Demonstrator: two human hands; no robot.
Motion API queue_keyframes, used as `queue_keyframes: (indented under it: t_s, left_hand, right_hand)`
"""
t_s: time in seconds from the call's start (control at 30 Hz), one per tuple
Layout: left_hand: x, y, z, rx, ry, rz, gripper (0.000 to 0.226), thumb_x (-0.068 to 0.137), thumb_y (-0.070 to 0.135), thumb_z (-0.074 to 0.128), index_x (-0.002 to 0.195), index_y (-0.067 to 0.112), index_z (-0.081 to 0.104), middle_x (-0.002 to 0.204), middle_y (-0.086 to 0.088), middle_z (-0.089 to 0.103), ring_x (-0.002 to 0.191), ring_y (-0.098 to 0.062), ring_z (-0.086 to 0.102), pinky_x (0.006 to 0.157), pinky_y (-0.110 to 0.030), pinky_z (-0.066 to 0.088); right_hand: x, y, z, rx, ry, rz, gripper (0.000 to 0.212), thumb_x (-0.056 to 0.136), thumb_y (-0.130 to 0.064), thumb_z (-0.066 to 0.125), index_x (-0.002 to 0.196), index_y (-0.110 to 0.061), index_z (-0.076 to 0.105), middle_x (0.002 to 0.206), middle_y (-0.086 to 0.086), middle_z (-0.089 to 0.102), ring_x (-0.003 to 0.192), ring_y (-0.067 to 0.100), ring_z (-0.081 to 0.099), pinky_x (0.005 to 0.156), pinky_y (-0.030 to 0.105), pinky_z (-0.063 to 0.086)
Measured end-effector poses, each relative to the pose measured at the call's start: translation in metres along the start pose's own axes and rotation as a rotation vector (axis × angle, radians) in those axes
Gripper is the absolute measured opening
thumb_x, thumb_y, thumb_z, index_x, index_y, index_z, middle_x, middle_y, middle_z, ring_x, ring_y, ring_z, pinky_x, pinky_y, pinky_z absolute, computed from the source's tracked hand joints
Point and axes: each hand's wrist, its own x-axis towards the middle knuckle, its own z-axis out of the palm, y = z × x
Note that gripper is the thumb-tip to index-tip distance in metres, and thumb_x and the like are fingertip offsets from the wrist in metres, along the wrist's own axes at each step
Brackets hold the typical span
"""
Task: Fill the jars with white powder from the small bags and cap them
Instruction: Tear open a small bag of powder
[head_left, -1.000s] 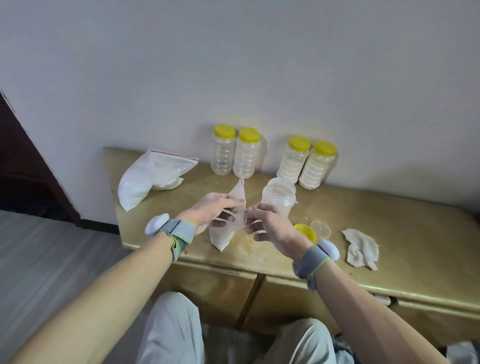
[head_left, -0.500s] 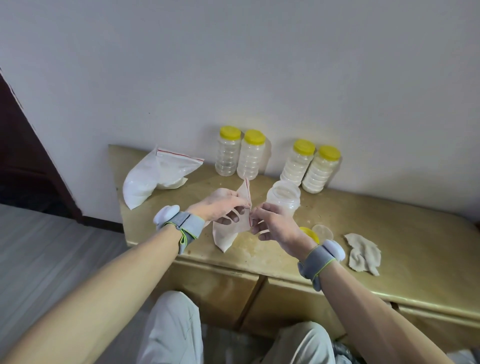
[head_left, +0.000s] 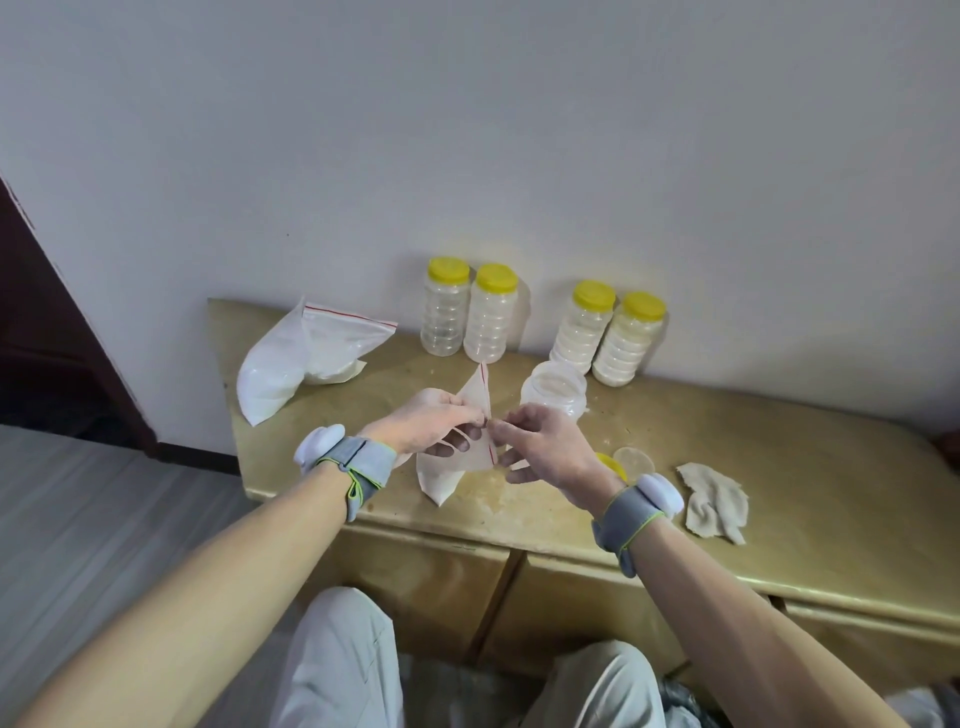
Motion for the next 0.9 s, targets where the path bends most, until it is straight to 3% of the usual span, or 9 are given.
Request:
queue_keyframes:
  t_s: [0.33, 0.6, 0.77, 0.9]
  left_hand:
    - [-0.003, -0.002, 0.0, -0.022, -0.003, -0.03, 0.011, 0.092, 0.024, 0.061, 0.092, 0.018, 0.071, 0.08, 0.006, 0.071, 0.066, -0.013, 0.06, 0.068, -0.026, 0.044]
    - [-0.014, -0.002, -0.016, -0.043, 0.043, -0.052, 0.013, 0.088, 0.025, 0.057, 0.082, 0.017, 0.064, 0.085, 0.001, 0.075, 0.067, -0.015, 0.063, 0.068, -0.027, 0.044]
    - [-0.026, 0.007, -0.038, -0.022, 0.098, -0.051, 0.021, 0.068, 0.034, 0.058, 0.08, 0.017, 0.06, 0.088, -0.004, 0.077, 0.066, -0.017, 0.063, 0.059, -0.025, 0.041]
    - [-0.031, 0.013, -0.054, 0.032, 0.188, -0.062, 0.01, 0.086, 0.022, 0.057, 0.079, 0.015, 0.06, 0.083, -0.005, 0.076, 0.058, -0.016, 0.059, 0.052, -0.023, 0.035]
  right_hand:
    - [-0.003, -0.002, 0.002, -0.134, 0.021, 0.038, 0.018, 0.097, -0.021, 0.061, 0.104, -0.005, 0.063, 0.082, 0.002, 0.065, 0.066, 0.013, 0.06, 0.055, 0.028, 0.058]
    - [0.004, -0.007, 0.007, -0.218, 0.013, 0.023, 0.01, 0.095, -0.02, 0.057, 0.089, -0.014, 0.061, 0.081, 0.003, 0.064, 0.068, 0.012, 0.063, 0.055, 0.029, 0.056]
    - [0.012, -0.019, 0.013, -0.268, 0.049, 0.02, 0.016, 0.092, -0.028, 0.057, 0.085, -0.014, 0.06, 0.072, 0.002, 0.065, 0.066, 0.018, 0.067, 0.063, 0.038, 0.063]
    - [0.016, -0.029, 0.017, -0.283, 0.103, -0.008, 0.019, 0.091, -0.029, 0.057, 0.082, -0.012, 0.06, 0.063, 0.001, 0.066, 0.061, 0.021, 0.068, 0.066, 0.046, 0.063]
